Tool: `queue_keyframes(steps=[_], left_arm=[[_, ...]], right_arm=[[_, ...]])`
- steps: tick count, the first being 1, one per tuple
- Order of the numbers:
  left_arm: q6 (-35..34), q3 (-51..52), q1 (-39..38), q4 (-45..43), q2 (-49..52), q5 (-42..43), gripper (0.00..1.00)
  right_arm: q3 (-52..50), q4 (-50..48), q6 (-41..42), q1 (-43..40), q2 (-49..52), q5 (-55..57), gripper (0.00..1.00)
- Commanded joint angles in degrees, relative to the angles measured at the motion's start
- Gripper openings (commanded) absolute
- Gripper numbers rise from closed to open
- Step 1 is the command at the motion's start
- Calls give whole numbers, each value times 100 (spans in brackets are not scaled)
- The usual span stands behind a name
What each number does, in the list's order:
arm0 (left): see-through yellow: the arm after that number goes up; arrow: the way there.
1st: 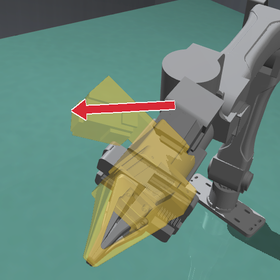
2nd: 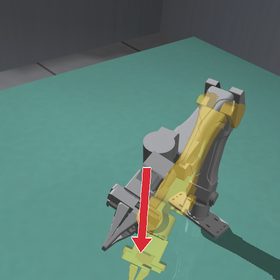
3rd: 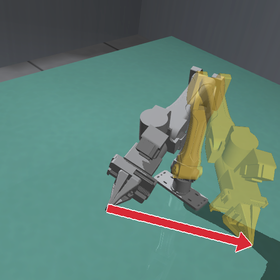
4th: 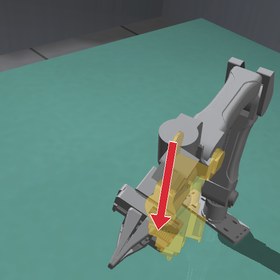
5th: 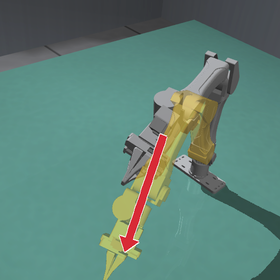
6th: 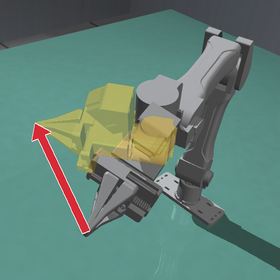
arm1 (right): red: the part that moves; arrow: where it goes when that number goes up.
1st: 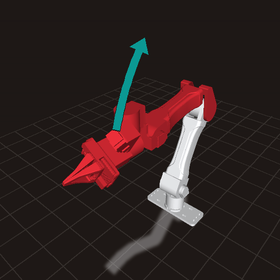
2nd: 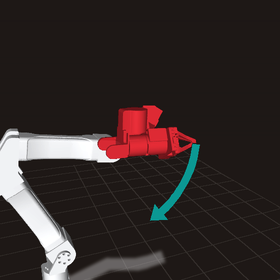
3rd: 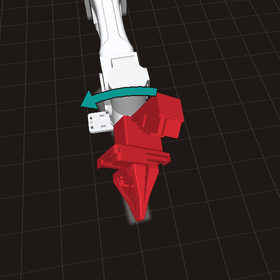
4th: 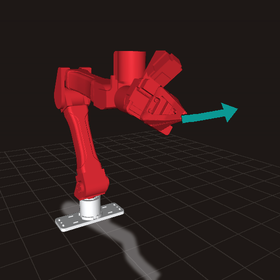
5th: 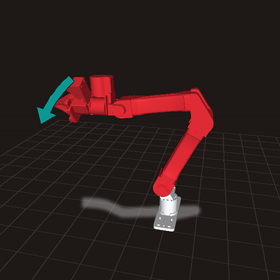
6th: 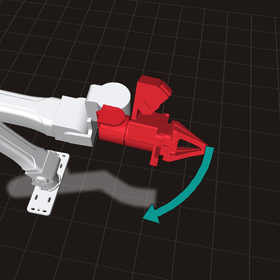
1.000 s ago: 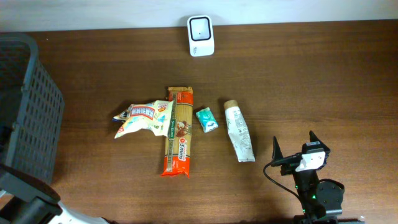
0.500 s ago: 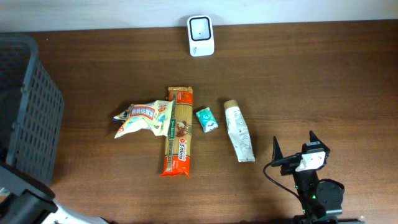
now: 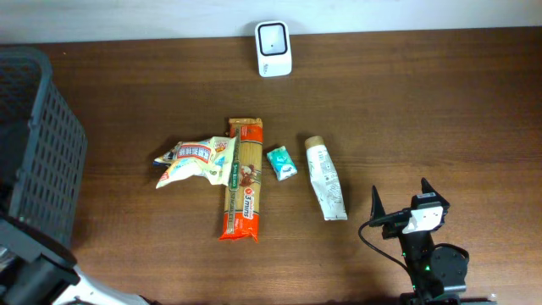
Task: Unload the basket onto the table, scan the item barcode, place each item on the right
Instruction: 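Grasp the light-blue pouch in the basket with the left gripper, then place the light-blue pouch beside the tissue pack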
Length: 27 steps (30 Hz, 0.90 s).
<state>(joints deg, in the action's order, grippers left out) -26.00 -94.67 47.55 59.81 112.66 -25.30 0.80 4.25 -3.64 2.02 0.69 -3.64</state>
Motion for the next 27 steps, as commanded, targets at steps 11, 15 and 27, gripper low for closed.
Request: queue_keyframes(steps=[11,15,27], left_arm=[[603,-1633,-3362,852,-2651,2876,0],[643,-817,-5112,837,-2308,2874,0],[634,275,-8048,210,-660,2898,0]], right_arm=[[-48,2,-15,-13,-33,50,99],[-48,2,-15,-13,-33,50,99],[-48,2,-15,-13,-33,50,98]])
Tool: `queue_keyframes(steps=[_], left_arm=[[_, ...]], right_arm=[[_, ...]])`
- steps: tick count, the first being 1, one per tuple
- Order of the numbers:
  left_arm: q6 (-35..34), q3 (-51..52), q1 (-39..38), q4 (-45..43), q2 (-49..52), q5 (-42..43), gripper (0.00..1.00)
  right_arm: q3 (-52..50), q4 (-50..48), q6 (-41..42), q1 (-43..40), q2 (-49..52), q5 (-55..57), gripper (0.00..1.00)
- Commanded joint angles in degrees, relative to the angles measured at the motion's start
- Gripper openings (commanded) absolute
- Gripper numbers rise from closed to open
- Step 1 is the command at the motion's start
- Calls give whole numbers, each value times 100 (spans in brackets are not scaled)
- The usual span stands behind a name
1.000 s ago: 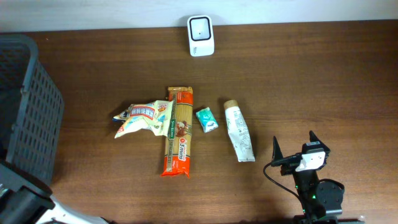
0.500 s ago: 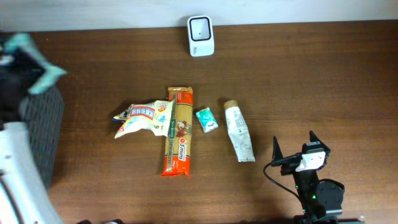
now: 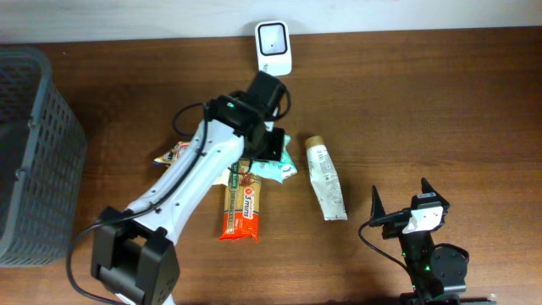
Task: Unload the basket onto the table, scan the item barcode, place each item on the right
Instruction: 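Place the light-blue pouch beside the tissue pack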
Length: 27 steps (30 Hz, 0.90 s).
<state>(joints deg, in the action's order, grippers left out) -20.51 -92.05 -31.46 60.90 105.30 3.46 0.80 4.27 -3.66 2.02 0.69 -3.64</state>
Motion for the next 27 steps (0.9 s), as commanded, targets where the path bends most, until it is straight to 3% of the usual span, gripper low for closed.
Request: queue_keyframes(steps=[1,6,11,16,18,20,23,27], left_arm=[[83,13,-197,175,76,24,0],[-116,310,-461,256,79,24,0],[-234,984,-466,-448,79,579,0],[-234,1021,-669,-492,79,575,2],[-234,1058,-673,-562,79,575,37],[-232,1058,-673,-643,79,575,57],[-140,785,-549,-588,61,369,63],[173,-673,160,184,-273,-868,77]], right_arm=[[-48,0,-13,-13,-33,50,99],[-48,0,-13,-13,-33,50,99],[-48,0,-13,-11,-33,50,99],[-48,0,-13,-13,-33,50,99],[-48,0,-13,-13,-33,50,98],[-48,0,-13,-13,-33,50,99],[-48,0,-13,-13,-33,50,99],[-48,0,-13,-11,-33,50,99]])
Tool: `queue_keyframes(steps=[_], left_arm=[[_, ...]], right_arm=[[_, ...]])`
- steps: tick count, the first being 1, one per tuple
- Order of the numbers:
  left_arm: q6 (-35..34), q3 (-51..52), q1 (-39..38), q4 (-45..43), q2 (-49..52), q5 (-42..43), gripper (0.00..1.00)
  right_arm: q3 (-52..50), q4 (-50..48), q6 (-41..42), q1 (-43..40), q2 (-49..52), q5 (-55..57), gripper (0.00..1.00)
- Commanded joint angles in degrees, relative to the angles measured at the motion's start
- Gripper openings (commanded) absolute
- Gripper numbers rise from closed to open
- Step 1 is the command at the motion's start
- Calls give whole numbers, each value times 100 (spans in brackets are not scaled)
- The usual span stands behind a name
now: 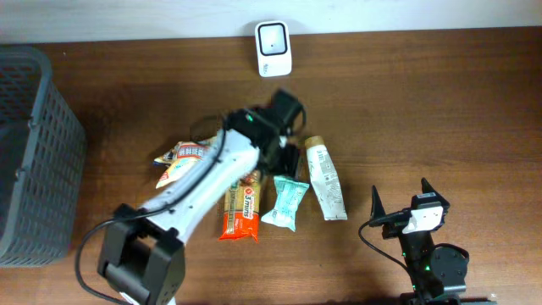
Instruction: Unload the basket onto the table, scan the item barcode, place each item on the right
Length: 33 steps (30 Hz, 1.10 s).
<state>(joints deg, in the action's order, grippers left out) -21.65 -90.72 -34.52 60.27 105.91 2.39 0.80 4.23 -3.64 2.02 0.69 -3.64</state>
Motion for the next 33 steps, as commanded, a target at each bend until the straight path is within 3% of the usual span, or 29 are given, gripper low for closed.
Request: queue_keyframes(steps=[1,3,5,6,10,14,33], left_arm=[[435,-1220,769,481,-426,-957,82],[883,-1950,1847,822,-713,-1276,99],[1019,-1982,3357,767,-1045,-1294,99],[1816,-1982,4017,636,-1058,-1290,100],[3434,-1980,4957,-396,-1040,-1276,100],[3462,-1980,5261,-446,-1036,-1276,99],[3462,-1980,5259,-448,-1036,-1276,99]], right_arm=[[-48,4,-15,-13,-33,50,98],[-48,4,-15,-13,-33,50,99],[-48,4,-15,-13,-33,50,99],[-48,4,-15,-13,-33,50,99],[-48,4,-15,-13,-33,50,99],[-48,4,-15,-13,-33,50,99],[-48,-22,-37,-15,-33,-103,99]])
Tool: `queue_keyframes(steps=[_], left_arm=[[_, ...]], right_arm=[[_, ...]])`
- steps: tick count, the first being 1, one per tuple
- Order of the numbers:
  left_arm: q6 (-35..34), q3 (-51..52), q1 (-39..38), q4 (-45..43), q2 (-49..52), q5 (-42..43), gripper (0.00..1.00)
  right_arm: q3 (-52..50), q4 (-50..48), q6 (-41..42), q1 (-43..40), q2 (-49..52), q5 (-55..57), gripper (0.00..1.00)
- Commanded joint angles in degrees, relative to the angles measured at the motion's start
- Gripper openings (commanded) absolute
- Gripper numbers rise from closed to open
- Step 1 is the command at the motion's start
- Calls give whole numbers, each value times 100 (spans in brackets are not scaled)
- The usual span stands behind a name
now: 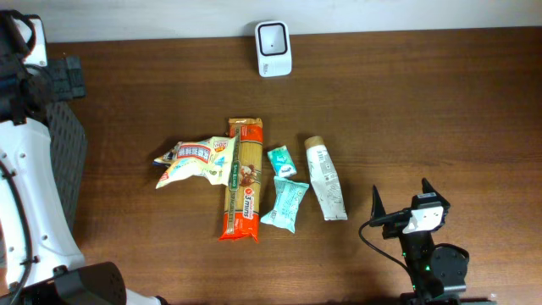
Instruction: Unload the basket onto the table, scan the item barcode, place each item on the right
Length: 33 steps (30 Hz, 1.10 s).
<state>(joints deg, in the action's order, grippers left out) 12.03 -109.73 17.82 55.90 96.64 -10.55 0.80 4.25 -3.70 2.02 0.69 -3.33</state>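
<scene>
The white barcode scanner [273,48] stands at the table's far edge. A light teal pouch [285,203] lies flat mid-table, between the orange spaghetti pack [243,180] and a white tube [325,180]. A small teal packet [281,162] lies just beyond the pouch. My left gripper [64,77] is far off at the left edge, above the basket, holding nothing that I can see; its jaws do not show clearly. My right gripper [400,187] rests open at the near right, empty.
A dark mesh basket [66,161] stands at the left edge, partly under my white left arm [25,195]. A crumpled snack bag [193,160] lies left of the spaghetti pack.
My left arm has left the middle of the table and now stands at the far left over the basket. The teal pouch stays where it lay. The right arm is unchanged.
At first no teal pouch lay on the table and my left arm was at the near left corner. Then my left gripper was over the middle with the pouch by the small packet. Then the pouch lay free beside the tube, and now the arm is back at the left.
</scene>
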Motion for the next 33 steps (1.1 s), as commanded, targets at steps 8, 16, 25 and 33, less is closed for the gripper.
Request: queue_keyframes(steps=[8,16,25,33], left_arm=[[94,-79,24,-11,-109,20,99],[94,-79,24,-9,-109,20,99],[92,-79,24,31,-109,20,99],[92,-79,24,31,-109,20,99]], right_arm=[[3370,1958,-35,-17,2951,-2135,98],[6826,4940,-52,-17,8317,-2922,99],[6756,4367,-28,310,10786,-2924,36],[6822,4116,321,402,10955,-2356,4]])
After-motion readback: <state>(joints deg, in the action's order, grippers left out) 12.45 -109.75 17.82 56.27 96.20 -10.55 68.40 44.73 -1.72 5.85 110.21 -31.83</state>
